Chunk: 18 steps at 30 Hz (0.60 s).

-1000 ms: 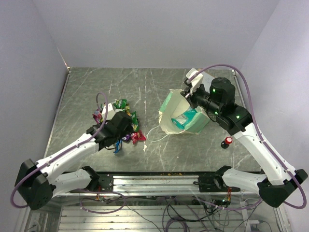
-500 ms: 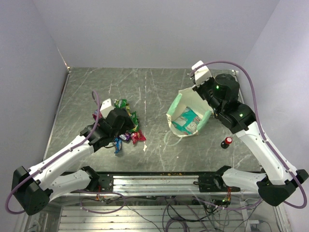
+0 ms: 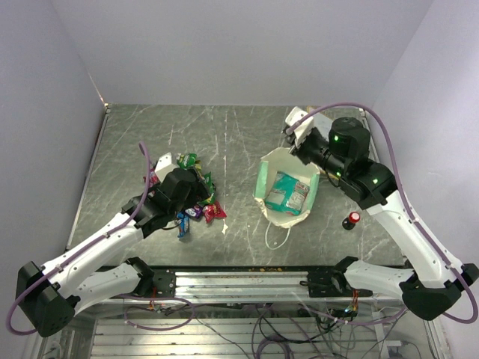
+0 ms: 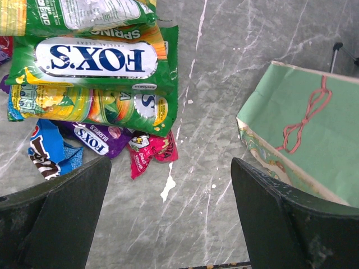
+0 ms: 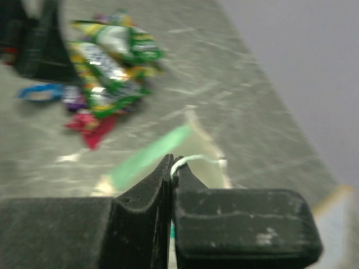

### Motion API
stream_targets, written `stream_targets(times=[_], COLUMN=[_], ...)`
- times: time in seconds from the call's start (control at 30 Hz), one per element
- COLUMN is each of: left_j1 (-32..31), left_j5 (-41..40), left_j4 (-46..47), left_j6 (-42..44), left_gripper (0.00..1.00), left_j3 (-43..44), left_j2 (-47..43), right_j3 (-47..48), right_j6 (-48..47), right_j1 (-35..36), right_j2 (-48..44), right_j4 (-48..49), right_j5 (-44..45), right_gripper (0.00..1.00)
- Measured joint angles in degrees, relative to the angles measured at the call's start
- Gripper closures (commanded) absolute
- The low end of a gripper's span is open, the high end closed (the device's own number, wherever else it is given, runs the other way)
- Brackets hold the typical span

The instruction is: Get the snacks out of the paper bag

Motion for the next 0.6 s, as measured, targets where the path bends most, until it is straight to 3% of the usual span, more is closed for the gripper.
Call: stream_targets(times=[0.1,0.23,0.6], left_j1=[0.00,0.02,0.13], left_j5=[0.79,1.84,7.78], left_j4=[0.74,1.31,2.73], left_j6=[0.09,0.81,4.44], left_gripper=[0.02,0.02,0.04], left_j3=[-0.02,0.22,5.95], left_j2=[0.04,1.31,6.25], right_j3=[-6.56,-7.85,2.93], right_j6=[5.66,8.24,-3.04], right_j1=[0.76,0.94,-2.86], right_j2=[-2.03,-2.80,3.65], right_j4=[1.36,2.62,9.07], right_j5=[-8.39,-8.90,19.15], right_gripper=[1.00,1.00,1.00])
